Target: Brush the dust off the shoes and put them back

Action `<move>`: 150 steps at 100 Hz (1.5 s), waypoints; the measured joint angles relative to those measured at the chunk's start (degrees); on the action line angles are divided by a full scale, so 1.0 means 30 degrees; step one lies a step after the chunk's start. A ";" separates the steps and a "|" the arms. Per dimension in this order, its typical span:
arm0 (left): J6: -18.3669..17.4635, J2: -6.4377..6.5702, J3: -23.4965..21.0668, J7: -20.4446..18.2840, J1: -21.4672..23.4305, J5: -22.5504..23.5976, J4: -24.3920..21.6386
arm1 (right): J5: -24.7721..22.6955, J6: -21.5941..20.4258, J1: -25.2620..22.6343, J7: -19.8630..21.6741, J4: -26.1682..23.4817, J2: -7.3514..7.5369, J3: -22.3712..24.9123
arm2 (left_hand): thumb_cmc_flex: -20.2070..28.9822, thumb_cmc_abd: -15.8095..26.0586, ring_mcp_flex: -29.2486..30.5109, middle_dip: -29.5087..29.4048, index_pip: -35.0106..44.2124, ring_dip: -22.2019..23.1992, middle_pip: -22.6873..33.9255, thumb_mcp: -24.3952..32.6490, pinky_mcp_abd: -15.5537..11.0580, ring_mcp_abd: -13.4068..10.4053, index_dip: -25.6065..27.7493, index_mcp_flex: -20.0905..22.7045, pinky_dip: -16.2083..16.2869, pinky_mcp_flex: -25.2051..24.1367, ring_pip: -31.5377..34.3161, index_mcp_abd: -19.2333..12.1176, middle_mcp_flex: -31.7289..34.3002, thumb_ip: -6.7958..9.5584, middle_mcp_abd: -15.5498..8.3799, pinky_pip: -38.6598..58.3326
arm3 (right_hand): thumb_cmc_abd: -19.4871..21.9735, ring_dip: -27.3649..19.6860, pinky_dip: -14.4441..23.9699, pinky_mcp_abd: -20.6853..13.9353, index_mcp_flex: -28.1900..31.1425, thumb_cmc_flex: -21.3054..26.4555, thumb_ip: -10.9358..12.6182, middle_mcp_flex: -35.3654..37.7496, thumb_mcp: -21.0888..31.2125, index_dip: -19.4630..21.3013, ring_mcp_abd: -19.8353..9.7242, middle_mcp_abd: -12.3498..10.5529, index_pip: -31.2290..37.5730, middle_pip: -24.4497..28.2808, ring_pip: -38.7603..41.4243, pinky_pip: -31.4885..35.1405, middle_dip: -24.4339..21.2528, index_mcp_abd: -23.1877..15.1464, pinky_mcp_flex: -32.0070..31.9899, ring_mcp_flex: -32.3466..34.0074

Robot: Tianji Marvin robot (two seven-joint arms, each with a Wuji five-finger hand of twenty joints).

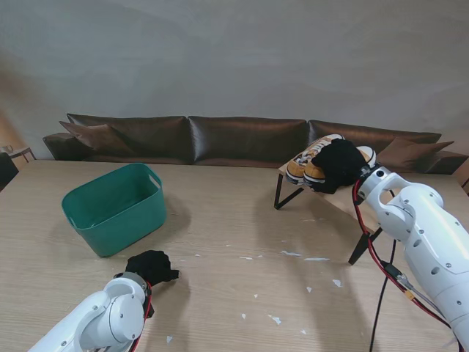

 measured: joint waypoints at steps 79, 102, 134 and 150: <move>-0.0017 0.0085 -0.0053 -0.0513 -0.0018 0.0188 -0.0117 | -0.1210 0.0819 0.0010 -0.2741 0.1755 0.0344 -0.0778 | 0.0000 0.0000 0.0000 0.0010 0.0000 -0.0008 0.0002 -0.0001 -0.0090 -0.0021 0.0000 0.0000 0.0000 -0.0042 -0.0094 0.0003 -0.0231 0.0000 -0.0022 -0.0026 | -0.0961 -0.1197 0.0028 0.0547 -0.3047 -0.0564 -0.0289 -0.3734 0.0243 -0.2513 -0.0578 0.0034 0.2544 -0.0682 -0.4107 -0.0388 -0.2120 -0.1252 0.0001 -0.0664; -0.0028 0.0102 -0.0053 -0.0609 -0.0018 0.0295 -0.0135 | -0.1078 0.0781 0.0004 -0.2665 0.1766 0.0324 -0.0565 | 0.0000 0.0000 0.0000 0.0112 0.0000 -0.0018 0.0002 -0.0001 -0.0186 -0.0082 0.0025 0.0000 0.0000 -0.0043 -0.0103 0.0003 -0.0276 0.0000 -0.0051 -0.0025 | -0.0994 -0.1196 0.0427 0.0780 -0.4175 -0.1039 0.0483 -0.4699 0.0243 -0.2579 -0.0577 0.0029 0.2224 -0.1431 -0.4187 -0.0399 -0.2695 -0.1439 0.0001 -0.1478; -0.0083 0.0104 -0.0068 -0.0594 -0.0007 0.0304 -0.0122 | -0.0642 0.0645 -0.0118 -0.1850 0.1601 0.0288 -0.0246 | 0.0000 0.0000 0.0000 0.0131 0.0000 -0.0020 0.0002 -0.0001 -0.0202 -0.0091 0.0039 0.0000 0.0000 -0.0043 -0.0107 0.0003 -0.0279 0.0000 -0.0067 -0.0026 | -0.0893 -0.1430 0.0502 0.0986 -0.6190 -0.1549 0.0489 -0.5442 0.0205 -0.4223 -0.0526 -0.0335 0.0373 -0.2697 -0.4902 -0.0614 -0.3802 -0.0699 0.0001 -0.1856; -0.0079 0.0112 -0.0062 -0.0615 -0.0018 0.0297 -0.0122 | -0.0656 0.0612 -0.0165 -0.1838 0.1572 0.0287 -0.0108 | 0.0000 0.0000 0.0000 0.0133 0.0000 -0.0020 0.0002 -0.0001 -0.0204 -0.0091 0.0050 0.0000 0.0000 -0.0043 -0.0107 0.0003 -0.0279 0.0000 -0.0067 -0.0027 | -0.0876 -0.1431 0.0510 0.0988 -0.6478 -0.1581 0.0490 -0.5442 -0.0182 -0.4509 -0.0525 -0.0335 0.0089 -0.2799 -0.4902 -0.0621 -0.3831 -0.0605 0.0001 -0.1856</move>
